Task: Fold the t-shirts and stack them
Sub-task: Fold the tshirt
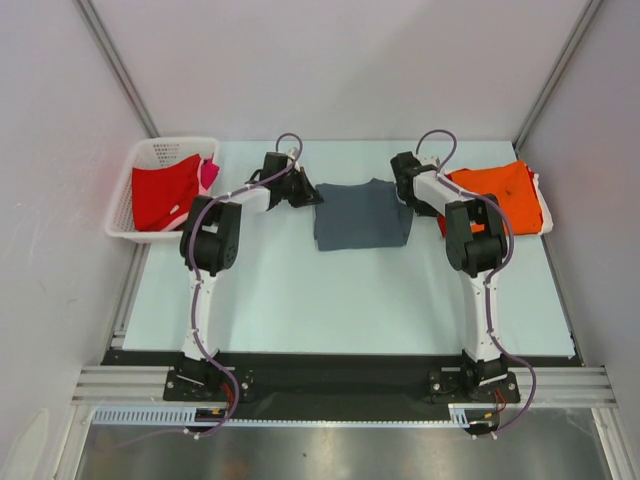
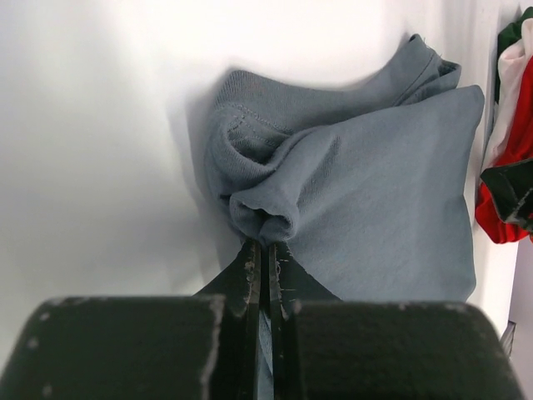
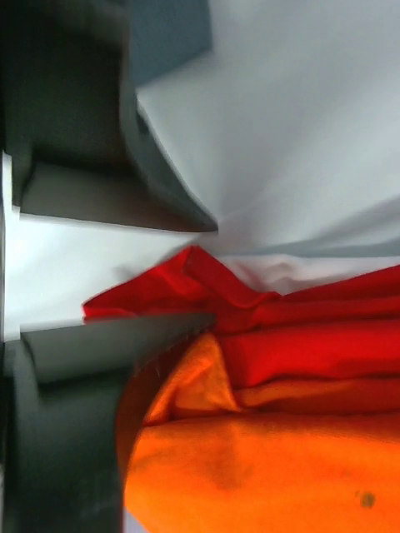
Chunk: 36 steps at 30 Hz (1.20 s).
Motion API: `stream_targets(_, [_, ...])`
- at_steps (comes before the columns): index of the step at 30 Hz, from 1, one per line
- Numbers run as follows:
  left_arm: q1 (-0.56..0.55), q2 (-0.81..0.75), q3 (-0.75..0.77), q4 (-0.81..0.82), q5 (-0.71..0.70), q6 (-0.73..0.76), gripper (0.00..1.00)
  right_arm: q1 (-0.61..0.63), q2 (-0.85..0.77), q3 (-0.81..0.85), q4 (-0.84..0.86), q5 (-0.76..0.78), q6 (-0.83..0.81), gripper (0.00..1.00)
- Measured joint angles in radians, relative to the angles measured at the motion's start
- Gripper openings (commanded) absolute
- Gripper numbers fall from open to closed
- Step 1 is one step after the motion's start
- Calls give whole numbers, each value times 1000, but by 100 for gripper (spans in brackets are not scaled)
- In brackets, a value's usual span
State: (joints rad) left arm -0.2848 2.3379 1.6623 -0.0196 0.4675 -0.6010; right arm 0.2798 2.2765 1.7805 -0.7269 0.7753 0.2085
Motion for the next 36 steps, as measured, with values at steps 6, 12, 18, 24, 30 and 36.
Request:
stream_targets(6, [1, 0, 4, -11, 3, 1, 0, -9, 39, 0, -16, 25, 12, 0])
stream_targets(12, [6, 0, 9, -25, 10, 1, 0, 21, 31, -22, -1, 18, 24, 0])
stream_targets(18, [11, 0, 51, -76, 12, 1, 0, 63, 18, -21, -2, -10, 26, 0])
stream_targets(24, [19, 0, 80, -100, 12, 2, 0, 70, 18, -2, -9, -47, 39, 32])
stream_targets(30, [23, 7, 81, -104, 12, 4, 3, 61, -19, 3, -5, -134, 53, 49])
stream_targets(36, [24, 21, 90, -109, 15, 0, 24, -14, -156, -87, 114, -375, 77, 64])
